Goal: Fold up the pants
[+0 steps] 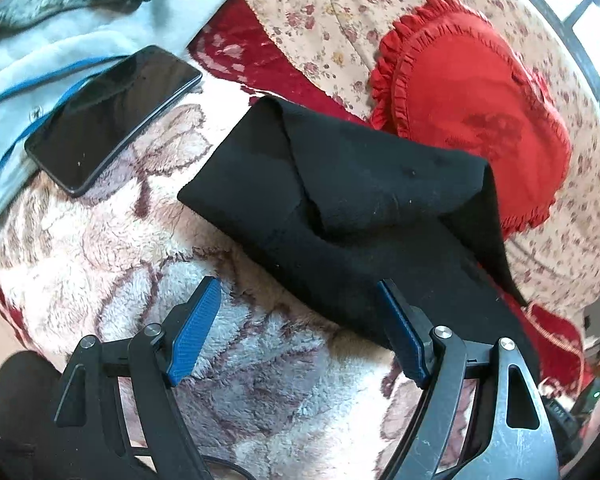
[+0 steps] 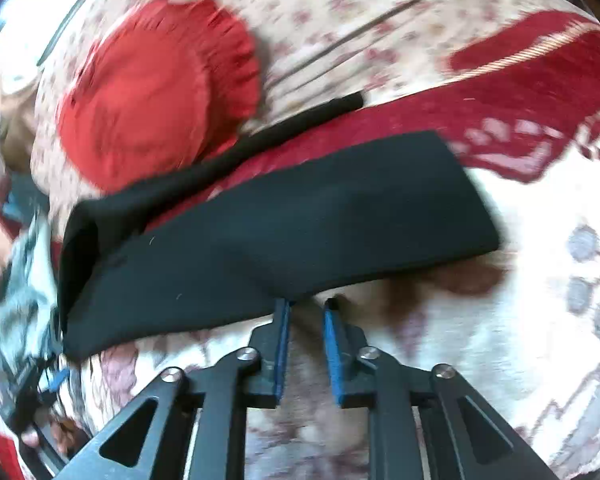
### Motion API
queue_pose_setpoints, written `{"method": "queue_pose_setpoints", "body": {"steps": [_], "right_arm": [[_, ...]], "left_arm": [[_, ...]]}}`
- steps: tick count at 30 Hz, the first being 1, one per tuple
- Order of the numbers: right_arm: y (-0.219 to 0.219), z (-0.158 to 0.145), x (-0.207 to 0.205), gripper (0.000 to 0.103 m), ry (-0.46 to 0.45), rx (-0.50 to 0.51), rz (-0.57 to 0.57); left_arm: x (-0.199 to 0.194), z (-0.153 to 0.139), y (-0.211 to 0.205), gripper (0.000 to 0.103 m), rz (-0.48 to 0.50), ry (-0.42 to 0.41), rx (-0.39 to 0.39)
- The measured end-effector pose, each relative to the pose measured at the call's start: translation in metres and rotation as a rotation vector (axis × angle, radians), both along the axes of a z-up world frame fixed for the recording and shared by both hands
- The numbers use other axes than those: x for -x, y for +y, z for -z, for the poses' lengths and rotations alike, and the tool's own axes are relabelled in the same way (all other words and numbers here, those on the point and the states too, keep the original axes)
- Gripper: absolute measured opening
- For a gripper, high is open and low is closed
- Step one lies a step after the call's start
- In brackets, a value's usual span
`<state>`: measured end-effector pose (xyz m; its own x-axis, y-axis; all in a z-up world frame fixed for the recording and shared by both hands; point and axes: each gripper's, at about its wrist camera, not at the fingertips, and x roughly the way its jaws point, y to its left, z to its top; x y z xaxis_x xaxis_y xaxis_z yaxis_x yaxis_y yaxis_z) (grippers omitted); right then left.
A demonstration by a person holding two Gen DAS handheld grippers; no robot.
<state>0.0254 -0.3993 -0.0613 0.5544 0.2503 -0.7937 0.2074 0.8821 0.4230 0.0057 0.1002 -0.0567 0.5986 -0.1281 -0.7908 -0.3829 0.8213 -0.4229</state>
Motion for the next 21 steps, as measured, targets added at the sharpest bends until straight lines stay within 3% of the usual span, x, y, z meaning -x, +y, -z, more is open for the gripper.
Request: {"method": "queue_pose_setpoints", "body": {"steps": [2, 11, 13, 14, 15, 16, 21], "right_arm": [[-0.007, 0.005, -0.003, 0.033, 0.004, -0.024, 0.008], [-0.032, 0.013, -0.018, 0.034, -0.024, -0.157, 0.124], [-0.034, 0.013, -0.027, 0.033, -0.039, -0.166, 0.127], [-0.036, 0.013, -0.03, 0.028, -0.053, -0.165, 0.134], [-0.037, 0.014, -0.033, 0.017, -0.065, -0.161, 0.144], [-0.037, 0.014, -0.034, 0.01, -0.075, -0.164, 0.152], [-0.035, 0.001, -0.025, 0.005, -0.109, -0.148, 0.13]], "left_arm": [[-0.001, 0.001, 0.0, 0.08, -0.003, 0.001, 0.013], [-0.025, 0.004, -0.002, 0.085, 0.011, -0.032, 0.056], [-0.028, 0.006, -0.001, 0.076, 0.003, -0.034, 0.068], [-0.028, 0.006, 0.0, 0.058, -0.008, -0.033, 0.046], [-0.028, 0.005, 0.001, 0.03, -0.01, -0.035, 0.028], [-0.027, 0.005, 0.002, 0.02, -0.003, -0.038, 0.026], [-0.023, -0.002, 0.011, 0.01, 0.016, -0.049, 0.059]]}}
